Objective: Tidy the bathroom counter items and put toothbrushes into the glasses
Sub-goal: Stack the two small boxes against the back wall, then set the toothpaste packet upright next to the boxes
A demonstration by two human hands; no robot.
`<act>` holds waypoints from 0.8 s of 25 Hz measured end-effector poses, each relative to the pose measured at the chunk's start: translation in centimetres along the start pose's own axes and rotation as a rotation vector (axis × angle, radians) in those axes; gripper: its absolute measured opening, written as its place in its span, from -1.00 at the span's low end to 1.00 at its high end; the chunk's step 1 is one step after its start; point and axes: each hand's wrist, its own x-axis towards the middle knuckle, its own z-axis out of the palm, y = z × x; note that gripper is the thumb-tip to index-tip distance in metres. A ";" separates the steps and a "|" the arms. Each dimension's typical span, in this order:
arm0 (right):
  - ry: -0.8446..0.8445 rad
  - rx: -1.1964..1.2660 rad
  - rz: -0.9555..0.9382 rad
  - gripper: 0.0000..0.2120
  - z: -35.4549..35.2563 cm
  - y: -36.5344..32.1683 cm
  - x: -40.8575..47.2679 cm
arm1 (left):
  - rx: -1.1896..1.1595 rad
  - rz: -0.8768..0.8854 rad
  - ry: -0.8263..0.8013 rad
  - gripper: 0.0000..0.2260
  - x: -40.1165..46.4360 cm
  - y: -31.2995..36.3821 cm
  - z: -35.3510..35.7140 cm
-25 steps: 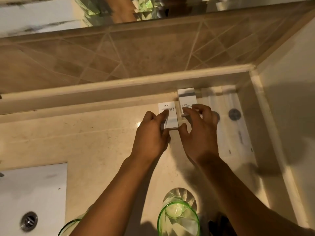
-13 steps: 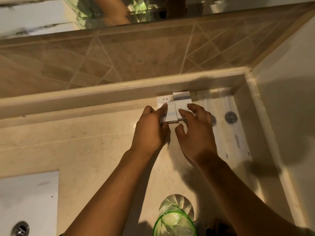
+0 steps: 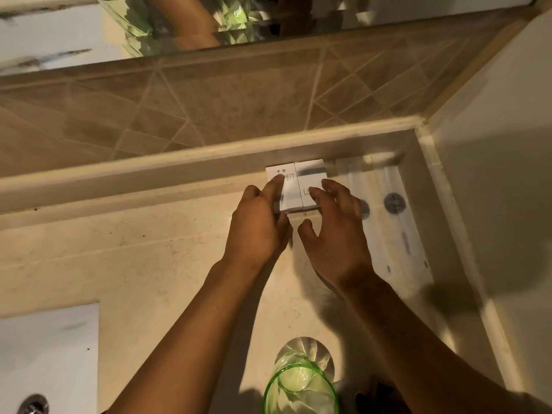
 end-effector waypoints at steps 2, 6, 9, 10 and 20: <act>0.032 0.029 -0.006 -0.53 -0.5 0.0 -0.6 | 0.006 0.000 -0.014 -0.35 -0.4 0.1 -0.4; 0.061 0.141 -0.014 -0.56 -1.7 0.5 -2.9 | 0.002 -0.025 -0.009 -0.33 -2.7 0.1 -1.3; 0.023 0.213 0.031 -0.60 -3.1 1.0 -6.0 | -0.104 -0.080 0.063 -0.54 -6.2 0.2 -2.6; 0.011 0.241 0.039 -0.62 -3.4 1.2 -7.2 | -0.142 -0.099 0.099 -0.66 -7.7 0.1 -2.9; -0.038 0.171 -0.001 -0.69 -5.4 3.6 -18.9 | -0.437 -0.297 0.195 -0.86 -22.8 -1.9 -2.5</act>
